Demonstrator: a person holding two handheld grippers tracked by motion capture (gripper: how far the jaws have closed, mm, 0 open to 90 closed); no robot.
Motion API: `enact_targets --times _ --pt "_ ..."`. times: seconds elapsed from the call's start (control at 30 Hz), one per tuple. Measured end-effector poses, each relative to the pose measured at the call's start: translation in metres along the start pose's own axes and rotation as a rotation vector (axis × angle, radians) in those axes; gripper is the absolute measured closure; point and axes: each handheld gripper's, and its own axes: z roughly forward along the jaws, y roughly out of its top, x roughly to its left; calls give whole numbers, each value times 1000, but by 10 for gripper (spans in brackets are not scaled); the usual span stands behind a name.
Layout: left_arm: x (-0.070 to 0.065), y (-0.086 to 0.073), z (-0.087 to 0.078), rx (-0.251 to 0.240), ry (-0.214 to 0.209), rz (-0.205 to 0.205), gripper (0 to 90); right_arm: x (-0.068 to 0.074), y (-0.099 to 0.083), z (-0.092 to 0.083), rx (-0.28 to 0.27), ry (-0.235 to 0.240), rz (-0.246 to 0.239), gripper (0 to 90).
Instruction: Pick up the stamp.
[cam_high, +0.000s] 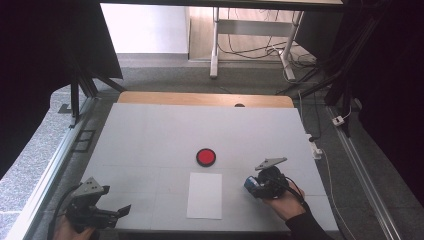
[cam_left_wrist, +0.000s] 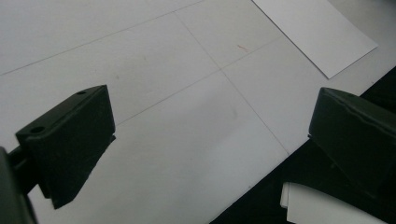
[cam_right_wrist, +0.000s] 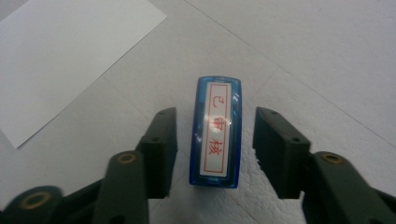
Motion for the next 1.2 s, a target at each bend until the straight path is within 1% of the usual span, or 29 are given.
enact_targets --times 0.07,0.1,0.13,0.2,0.3,0.4,0.53,0.73,0.8,0.83,0.87,0.9,0.97,1.0,1.2 --pt "0 0 0 1 0 1 4 0 0 -1 3 8 -8 629" --pt "0 0 0 1 0 1 4 0 0 -1 3 8 -8 629" --pt "0 0 0 1 0 1 4 0 0 -2 3 12 -10 700" --pt "0 0 0 2 0 2 4 -2 0 -2 5 9 -12 705" --pt "0 0 0 2 2 5 4 -2 0 -3 6 15 2 707" --pt "0 0 0 2 0 5 4 -3 0 -4 5 19 -1 707" --pt "0 0 0 2 1 5 4 -1 1 -8 -16 18 -20 707" --pt "0 0 0 0 -4 5 8 -1 1 -12 -36 33 -8 708" --pt "0 0 0 0 -4 7 8 0 2 -14 -34 35 -32 707" --pt "0 0 0 0 -4 6 8 0 2 -14 -34 35 -32 707" --pt "0 0 0 0 -4 6 9 1 1 -16 -37 30 -52 708" --pt "0 0 0 -1 -6 4 9 1 2 -16 -45 30 -55 708" --pt "0 0 0 -2 -6 3 9 1 2 -17 -51 32 -54 707" --pt "0 0 0 -2 -7 2 9 1 2 -19 -66 35 -44 708" --pt "0 0 0 2 -3 -1 9 1 2 -24 -99 41 -28 708"
